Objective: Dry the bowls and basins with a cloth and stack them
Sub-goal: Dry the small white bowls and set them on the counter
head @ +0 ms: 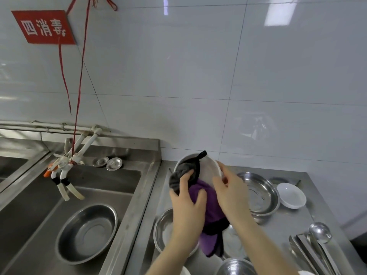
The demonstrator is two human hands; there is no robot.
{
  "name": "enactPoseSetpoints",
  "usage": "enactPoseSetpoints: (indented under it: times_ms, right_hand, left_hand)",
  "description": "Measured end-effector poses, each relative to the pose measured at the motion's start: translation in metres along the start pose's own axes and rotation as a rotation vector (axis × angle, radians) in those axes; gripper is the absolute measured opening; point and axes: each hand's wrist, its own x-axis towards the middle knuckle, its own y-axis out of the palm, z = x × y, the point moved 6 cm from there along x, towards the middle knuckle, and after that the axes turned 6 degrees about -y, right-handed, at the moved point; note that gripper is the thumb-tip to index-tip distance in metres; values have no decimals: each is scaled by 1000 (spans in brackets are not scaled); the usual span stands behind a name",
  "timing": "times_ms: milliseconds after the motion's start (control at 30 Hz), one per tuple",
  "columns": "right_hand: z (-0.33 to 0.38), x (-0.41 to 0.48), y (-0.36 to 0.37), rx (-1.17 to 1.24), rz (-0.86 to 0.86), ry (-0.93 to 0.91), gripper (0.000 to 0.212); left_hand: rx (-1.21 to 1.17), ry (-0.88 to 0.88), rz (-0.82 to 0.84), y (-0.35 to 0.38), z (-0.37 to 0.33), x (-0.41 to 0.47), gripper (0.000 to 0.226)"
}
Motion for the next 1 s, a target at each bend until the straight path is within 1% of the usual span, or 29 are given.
enactPoseSetpoints:
  times_ms: [67,133,167,233,267,300,333,367,433,500,533,567,633,667,733,800,833,900,967,1000]
  right_hand:
    - [-5,-6,4,14,7,0,45]
    - [-7,-6,-1,41,100,45,49]
    - [-4,-3,-6,65,187,71,49]
    - [8,3,-15,55,420,73,46]
    - [13,6,-18,44,527,71,45]
    - [17,10,-20,30,587,66,43]
    - [20,16,-23,13,587,57,42]
    - [21,21,-24,6,537,47,41]
    - [18,26,-23,44,386,32,44]
    - [13,19,-11,139,309,37,51]
    - [12,13,-2,155,293,42,51]
    - [11,6,5,150,272,45,48]
    - [12,-4,9,125,166,28,37]
    - [13,-6,8,98,112,6,33]
    - [13,-7,5,39,100,-9,31]
    - [10,-4,4,-34,179,4,33]
    - [9,-1,1,-90,236,4,32]
    - [9,6,-6,-181,367,-10,26]
    - [12,10,-13,-165,504,-7,23]
    - [14,11,-15,-140,551,-4,24]
  left_hand:
    - [38,10,15,-5,1,11,51]
    - [214,104,117,-13,-2,26,53]
    - [312,162,202,-16,-4,31,53]
    - [464,268,396,-18,-6,37,53]
    - [512,299,471,-18,-7,37,53]
    - [530,310,502,-18,-7,38,53]
    - [511,330,476,-20,-10,40,54]
    - [463,353,396,-23,-14,43,56]
    - [318,338,171,-31,-19,47,57]
    - [131,212,-11,-36,-16,45,52]
    - [21,135,-48,-36,-11,43,50]
    - [-70,81,-50,-34,-7,40,48]
    - [-137,52,-3,-26,-3,33,49]
    - [-122,57,17,-22,-1,30,50]
    - [-3,100,16,-22,1,28,52]
    - [163,174,32,-24,-3,30,53]
    - [247,220,73,-25,-5,32,53]
    - [443,340,219,-25,-10,35,52]
    - [614,436,393,-21,-13,35,52]
    - [646,451,440,-21,-13,36,52]
